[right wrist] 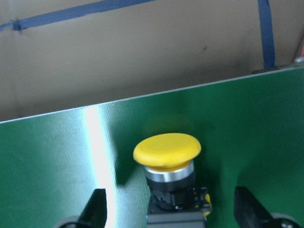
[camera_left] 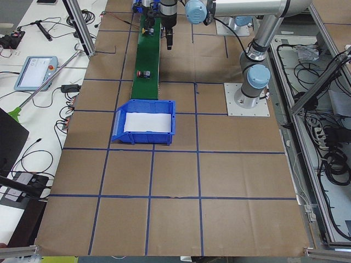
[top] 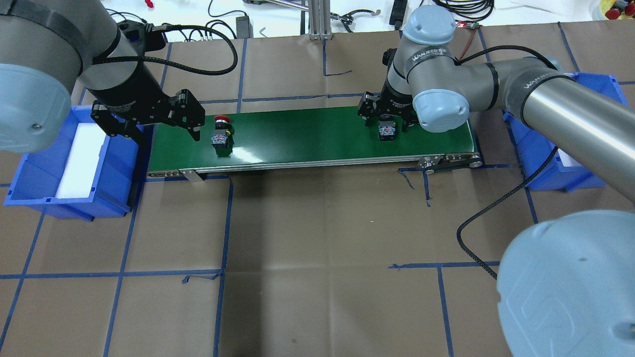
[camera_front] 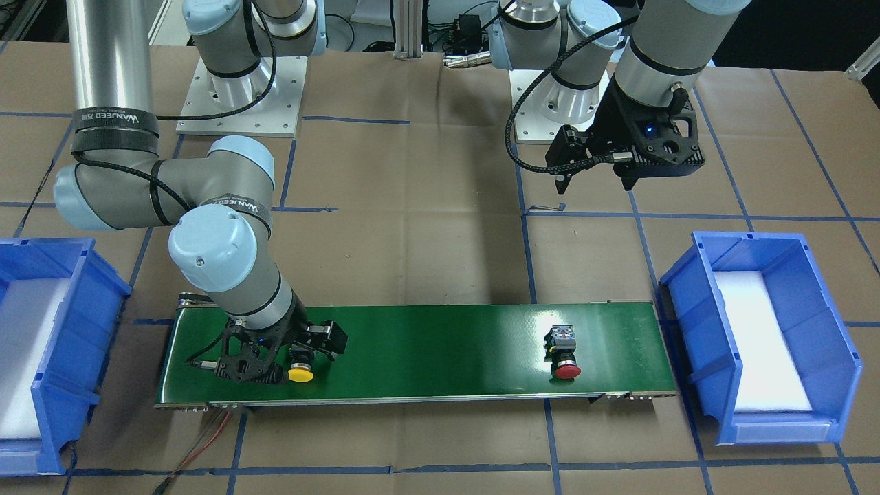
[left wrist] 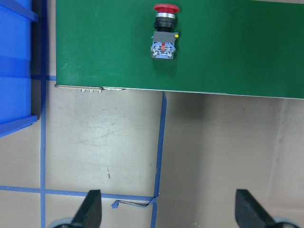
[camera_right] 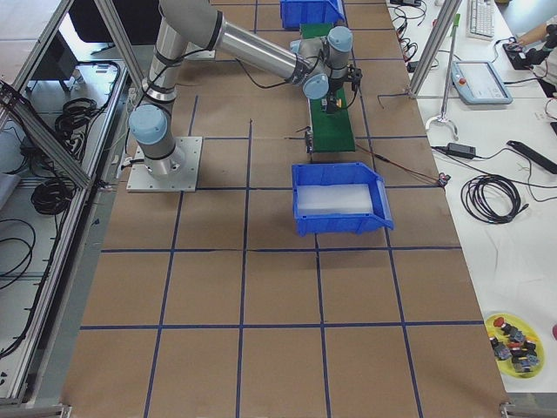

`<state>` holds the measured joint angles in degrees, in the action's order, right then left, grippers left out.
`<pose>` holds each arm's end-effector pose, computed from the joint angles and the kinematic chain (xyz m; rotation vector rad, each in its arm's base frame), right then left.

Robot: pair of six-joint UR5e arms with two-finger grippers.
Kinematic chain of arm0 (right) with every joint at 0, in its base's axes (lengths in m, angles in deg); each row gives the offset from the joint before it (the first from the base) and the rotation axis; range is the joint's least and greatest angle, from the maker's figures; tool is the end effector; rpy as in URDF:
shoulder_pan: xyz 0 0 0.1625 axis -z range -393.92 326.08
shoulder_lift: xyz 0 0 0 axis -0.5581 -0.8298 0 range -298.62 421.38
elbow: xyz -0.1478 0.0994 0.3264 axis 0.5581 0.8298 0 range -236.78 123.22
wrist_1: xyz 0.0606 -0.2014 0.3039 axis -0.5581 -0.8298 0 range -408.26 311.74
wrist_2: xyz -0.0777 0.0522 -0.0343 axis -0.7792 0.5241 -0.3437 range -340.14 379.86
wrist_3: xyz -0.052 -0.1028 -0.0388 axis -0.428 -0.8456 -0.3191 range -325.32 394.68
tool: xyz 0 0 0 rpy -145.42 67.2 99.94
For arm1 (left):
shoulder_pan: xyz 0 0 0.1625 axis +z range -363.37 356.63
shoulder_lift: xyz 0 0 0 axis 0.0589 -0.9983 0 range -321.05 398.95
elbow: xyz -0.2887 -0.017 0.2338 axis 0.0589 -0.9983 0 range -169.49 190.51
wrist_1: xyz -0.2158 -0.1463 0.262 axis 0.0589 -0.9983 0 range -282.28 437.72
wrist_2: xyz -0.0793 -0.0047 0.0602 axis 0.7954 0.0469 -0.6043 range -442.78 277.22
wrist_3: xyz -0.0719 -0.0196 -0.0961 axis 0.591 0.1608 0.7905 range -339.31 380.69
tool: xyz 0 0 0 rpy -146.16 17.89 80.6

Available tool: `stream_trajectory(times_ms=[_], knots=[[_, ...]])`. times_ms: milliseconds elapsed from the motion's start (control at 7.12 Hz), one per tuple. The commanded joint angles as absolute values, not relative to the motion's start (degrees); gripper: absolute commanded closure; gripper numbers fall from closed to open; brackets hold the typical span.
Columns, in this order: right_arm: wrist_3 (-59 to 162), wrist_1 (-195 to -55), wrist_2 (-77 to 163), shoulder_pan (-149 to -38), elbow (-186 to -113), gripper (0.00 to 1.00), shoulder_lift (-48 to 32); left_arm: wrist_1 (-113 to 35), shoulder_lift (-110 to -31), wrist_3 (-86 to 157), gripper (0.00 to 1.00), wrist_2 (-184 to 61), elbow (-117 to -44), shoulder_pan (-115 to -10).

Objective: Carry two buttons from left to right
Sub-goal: 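Grasp the yellow button with the right gripper while the left gripper lifts away, then lift the yellow button and carry it with the right gripper to the empty blue bin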

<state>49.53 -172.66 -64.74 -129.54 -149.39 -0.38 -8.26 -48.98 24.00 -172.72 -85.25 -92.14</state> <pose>0.2007 -0.5619 0.1987 0.2400 3.0277 -0.0672 -0.1241 -0.4338 0.3909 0.1246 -3.1380 0.0091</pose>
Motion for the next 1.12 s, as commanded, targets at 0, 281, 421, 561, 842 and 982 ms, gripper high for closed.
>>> stream_trajectory(times_ms=[0,281,421,561,842,982], knots=[[49.19,-171.49,-66.53,-129.46,-149.06,0.94,-0.58,-8.24,-48.51,23.94,0.00,-172.78,-85.46,-92.14],[48.23,-171.22,-67.41,-129.20,-148.80,0.96,-1.37,-8.07,-48.42,23.94,0.00,-172.86,-85.55,-92.14],[47.44,-168.18,-71.24,-127.80,-148.45,0.96,-4.94,-8.15,-48.42,23.85,0.00,-172.86,-85.64,-92.14],[45.43,-163.62,-71.19,-125.44,-147.66,0.96,-9.15,-8.15,-48.42,23.85,0.00,-172.86,-85.64,-92.14],[33.08,-156.64,-71.02,-116.85,-146.25,0.95,-15.58,-8.07,-48.42,23.76,0.00,-172.86,-85.64,-92.14],[27.62,-154.28,-71.80,-113.15,-145.73,0.95,-17.96,-8.07,-48.42,23.76,0.00,-172.86,-85.64,-92.14]])
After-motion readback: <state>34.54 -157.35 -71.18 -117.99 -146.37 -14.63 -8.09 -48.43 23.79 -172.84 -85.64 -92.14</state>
